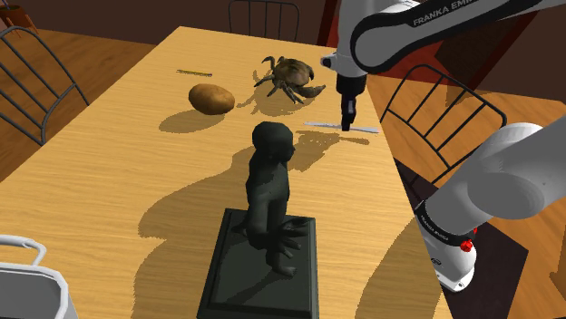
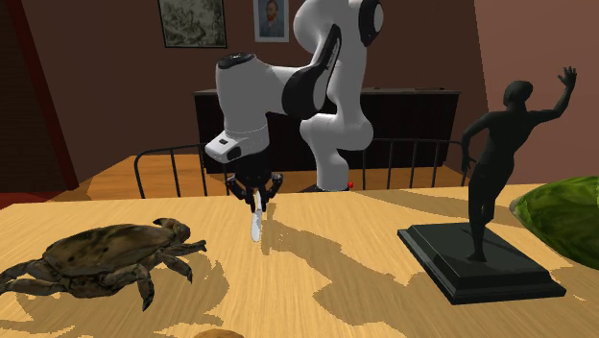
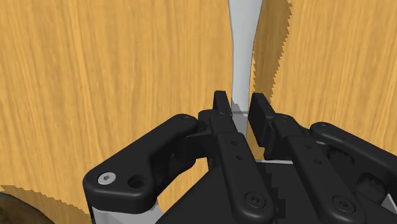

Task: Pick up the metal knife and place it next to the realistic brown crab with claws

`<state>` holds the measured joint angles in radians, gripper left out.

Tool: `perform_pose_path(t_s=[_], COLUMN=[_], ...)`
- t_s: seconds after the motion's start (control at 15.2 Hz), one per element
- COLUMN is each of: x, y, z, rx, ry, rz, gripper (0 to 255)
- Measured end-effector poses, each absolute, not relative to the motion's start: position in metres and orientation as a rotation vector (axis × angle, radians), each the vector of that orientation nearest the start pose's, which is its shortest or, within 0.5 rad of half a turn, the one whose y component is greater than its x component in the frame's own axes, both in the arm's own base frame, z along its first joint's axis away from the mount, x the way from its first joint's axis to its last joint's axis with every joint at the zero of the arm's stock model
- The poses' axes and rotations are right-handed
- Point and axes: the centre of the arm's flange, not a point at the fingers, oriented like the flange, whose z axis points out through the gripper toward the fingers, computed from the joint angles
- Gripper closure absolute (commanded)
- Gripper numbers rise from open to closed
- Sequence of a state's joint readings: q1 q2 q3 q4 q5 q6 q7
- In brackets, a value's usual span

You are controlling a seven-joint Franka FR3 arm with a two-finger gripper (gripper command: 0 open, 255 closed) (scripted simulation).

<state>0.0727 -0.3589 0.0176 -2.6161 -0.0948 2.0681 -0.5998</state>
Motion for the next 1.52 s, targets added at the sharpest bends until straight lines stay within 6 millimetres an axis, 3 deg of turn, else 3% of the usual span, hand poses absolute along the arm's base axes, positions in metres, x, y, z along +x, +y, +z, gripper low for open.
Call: perform_pose_path(t_s=[0.53, 0.59, 0.99, 1.25, 1.52], x=[0.381, 0.381, 0.381, 0.389, 0.39], y=[0.03, 0.03, 0.03, 0.034, 0.035], z=[0.346, 0.346, 0.346, 0.383, 0.394], rx=[-2.945, -2.945, -2.945, -2.946, -2.945], ry=[-1.145, -1.145, -1.145, -1.145, -1.145], rz=[0.323, 0.323, 0.323, 0.321, 0.323], gripper=[255, 0, 0, 0, 0])
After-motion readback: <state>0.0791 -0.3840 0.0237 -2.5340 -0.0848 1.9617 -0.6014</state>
